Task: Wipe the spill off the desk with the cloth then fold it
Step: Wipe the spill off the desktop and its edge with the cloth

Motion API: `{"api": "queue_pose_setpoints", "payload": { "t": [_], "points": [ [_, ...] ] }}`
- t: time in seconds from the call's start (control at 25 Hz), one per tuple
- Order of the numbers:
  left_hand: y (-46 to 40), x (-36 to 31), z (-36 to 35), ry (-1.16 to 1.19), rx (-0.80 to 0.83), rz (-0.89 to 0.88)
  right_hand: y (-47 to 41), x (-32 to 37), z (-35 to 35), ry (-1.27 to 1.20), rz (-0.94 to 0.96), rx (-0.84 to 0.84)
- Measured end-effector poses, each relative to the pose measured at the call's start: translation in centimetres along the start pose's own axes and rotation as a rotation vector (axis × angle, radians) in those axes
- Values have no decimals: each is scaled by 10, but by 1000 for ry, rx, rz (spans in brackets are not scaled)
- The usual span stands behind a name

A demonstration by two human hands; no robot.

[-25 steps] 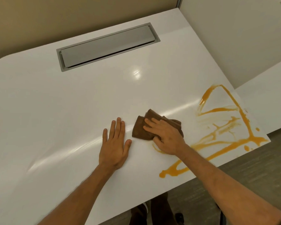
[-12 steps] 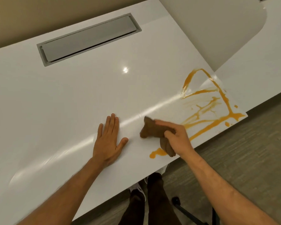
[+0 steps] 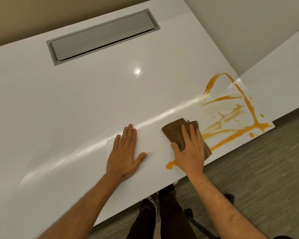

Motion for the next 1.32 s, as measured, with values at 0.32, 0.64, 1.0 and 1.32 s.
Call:
{"api": "queue_pose_setpoints", "payload": {
  "t": [0.32,0.64,1.0,1.32],
  "points": [
    [-1,3,-2,31,-29,5,-106,91,-16,-13,198,108],
    [1,3,0,89,-65,28,-50,42,2,72,694,377],
    [2,1,-2,45,-21,31,83,-8,-9,-34,333,197],
    [2,2,-2,45,-33,27,41,11,39,-811,-174,330]
  ]
}}
Point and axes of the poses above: each hand's wrist, its own y-axis away from the middle knuckle, its own z-axis out of the back of the hand, x = y × z, the point moved 3 cm from there along -y, towards the middle knuckle, and after that the axes turned 12 degrees about -z, right-handed, at the moved point
